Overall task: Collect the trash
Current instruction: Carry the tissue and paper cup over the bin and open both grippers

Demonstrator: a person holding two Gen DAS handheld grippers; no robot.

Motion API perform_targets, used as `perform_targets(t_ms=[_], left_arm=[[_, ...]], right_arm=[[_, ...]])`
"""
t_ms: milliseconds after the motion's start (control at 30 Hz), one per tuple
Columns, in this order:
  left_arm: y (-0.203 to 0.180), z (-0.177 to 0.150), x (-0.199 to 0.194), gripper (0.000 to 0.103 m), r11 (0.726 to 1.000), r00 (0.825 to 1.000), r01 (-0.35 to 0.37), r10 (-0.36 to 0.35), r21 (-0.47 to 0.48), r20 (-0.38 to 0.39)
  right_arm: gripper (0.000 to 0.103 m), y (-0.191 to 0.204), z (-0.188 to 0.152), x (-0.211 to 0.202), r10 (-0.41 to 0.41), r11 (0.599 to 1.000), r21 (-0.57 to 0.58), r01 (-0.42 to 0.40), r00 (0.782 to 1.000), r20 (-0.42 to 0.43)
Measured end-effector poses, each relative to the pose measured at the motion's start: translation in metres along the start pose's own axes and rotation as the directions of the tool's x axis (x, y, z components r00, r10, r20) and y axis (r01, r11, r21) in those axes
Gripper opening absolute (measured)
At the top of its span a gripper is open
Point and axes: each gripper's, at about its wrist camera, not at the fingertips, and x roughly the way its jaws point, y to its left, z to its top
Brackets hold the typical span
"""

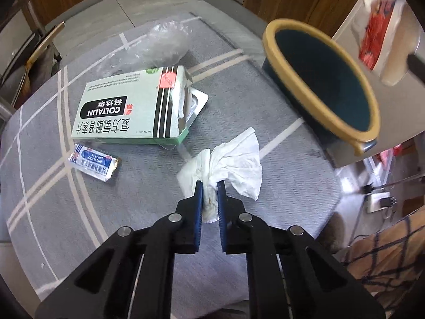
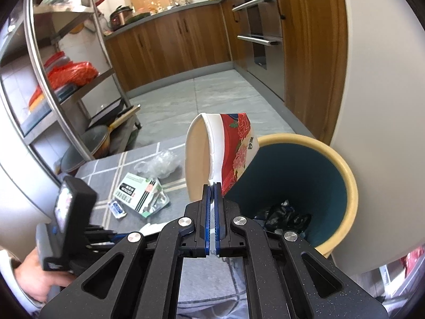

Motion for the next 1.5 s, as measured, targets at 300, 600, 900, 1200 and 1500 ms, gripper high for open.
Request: perform_targets(t_ms=[300, 600, 900, 1200, 1500], left_arm=[[-0.001, 0.006, -0.057, 0.01, 0.989, 0.982, 0.139, -0.132, -0.045, 0.138], [-0.032, 0.032, -0.081, 0.009, 0.964, 0.936, 0.264, -0.246, -0.04, 0.251], [-0.075, 0.063, -0.071, 0.01, 0.946, 0.919, 0.323, -0.314, 0.001, 0.236], [-0.11, 0.098, -0.031, 0.01, 0.925, 0.914, 0.38, -0.371, -0.028, 0.166], [-0.116, 0.105, -0.006, 0.027, 0.923, 0.919, 0.38, -0.37, -0.056, 0.133]], right_arm=[[0.004, -0.023, -0.005, -0.019, -0.031, 0.998, 0.048, 0.03, 0.999, 0.018], [0.004, -0.053, -0.012, -0.033, -0.068, 0.993, 0.097, 0.065, 0.997, 0.022], [0.004, -0.083, -0.024, -0.033, -0.111, 0.984, 0.141, 0.112, 0.994, -0.014], [0.004, -0.095, -0.031, -0.024, -0.119, 0.978, 0.168, 0.127, 0.991, -0.054], [0.004, -0.095, -0.036, -0.013, -0.112, 0.977, 0.171, 0.127, 0.989, -0.095]])
